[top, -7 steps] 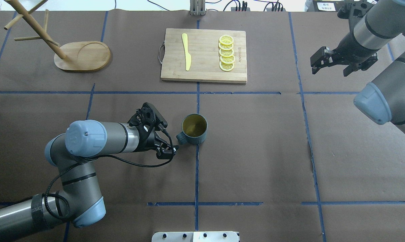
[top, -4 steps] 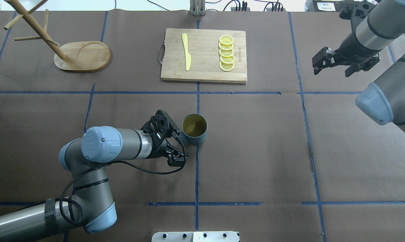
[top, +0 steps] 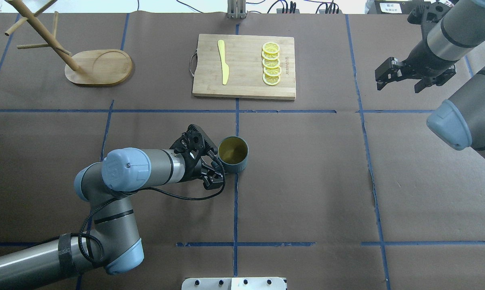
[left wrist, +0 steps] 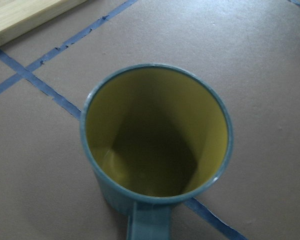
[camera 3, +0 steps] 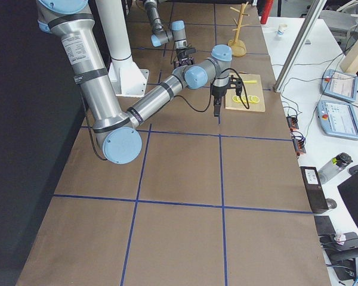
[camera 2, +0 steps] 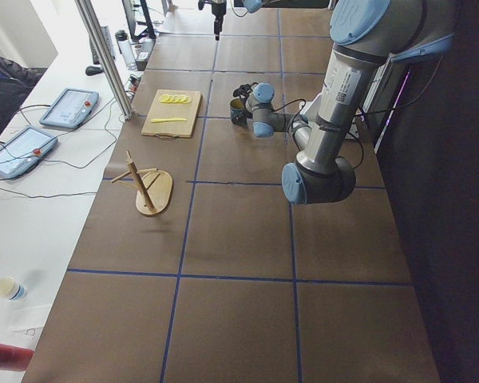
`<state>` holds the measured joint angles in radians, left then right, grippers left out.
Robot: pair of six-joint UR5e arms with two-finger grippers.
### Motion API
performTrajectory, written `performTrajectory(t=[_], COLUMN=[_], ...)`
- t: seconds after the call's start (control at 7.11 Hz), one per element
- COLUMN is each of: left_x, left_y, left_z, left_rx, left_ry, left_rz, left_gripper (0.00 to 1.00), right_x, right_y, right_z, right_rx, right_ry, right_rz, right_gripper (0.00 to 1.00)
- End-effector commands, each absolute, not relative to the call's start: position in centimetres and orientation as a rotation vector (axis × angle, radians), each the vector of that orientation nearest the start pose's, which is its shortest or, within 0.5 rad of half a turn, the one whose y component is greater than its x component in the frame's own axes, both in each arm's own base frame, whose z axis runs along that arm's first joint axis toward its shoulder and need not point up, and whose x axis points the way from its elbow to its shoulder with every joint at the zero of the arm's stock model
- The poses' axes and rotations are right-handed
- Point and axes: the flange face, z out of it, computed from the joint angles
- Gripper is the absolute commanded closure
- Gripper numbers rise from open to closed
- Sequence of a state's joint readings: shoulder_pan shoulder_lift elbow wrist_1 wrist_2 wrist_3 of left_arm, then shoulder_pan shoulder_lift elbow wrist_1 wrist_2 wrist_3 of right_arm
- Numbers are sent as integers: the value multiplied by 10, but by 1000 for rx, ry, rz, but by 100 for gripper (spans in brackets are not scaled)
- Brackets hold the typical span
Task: Hang cup on storage rack
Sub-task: 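Lower the left gripper onto the teal mug rim and grasp it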
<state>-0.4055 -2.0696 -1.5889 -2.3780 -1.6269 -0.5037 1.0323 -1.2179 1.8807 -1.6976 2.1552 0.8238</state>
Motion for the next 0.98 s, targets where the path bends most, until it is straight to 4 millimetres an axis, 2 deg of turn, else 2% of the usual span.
performTrajectory(t=[0.0, 0.14, 0.28, 0.42, 0.7, 0.84], left_x=[563, 566, 565, 562, 536, 526], left_y=[-380, -379, -378, -376, -368, -365], left_z=[269, 271, 268, 263, 230, 218], left_rx=[868, 841, 808, 785, 815, 775], left_ry=[1019, 998, 1025, 1051, 1105, 1144], left_rz=[575, 577, 523, 485, 470, 405], left_gripper=[61, 93, 100, 100, 100, 100], right_x=[-232, -232, -232, -233, -231, -229], right_y=[-542, -542, -541, -541, -540, -537], right_z=[341, 341, 340, 340, 338, 337], right_rx=[45, 43, 44, 43, 47, 48], right_ry=[-770, -769, -770, -770, -773, -775], right_rz=[115, 117, 116, 116, 116, 117], right_gripper=[0, 0, 0, 0, 0, 0])
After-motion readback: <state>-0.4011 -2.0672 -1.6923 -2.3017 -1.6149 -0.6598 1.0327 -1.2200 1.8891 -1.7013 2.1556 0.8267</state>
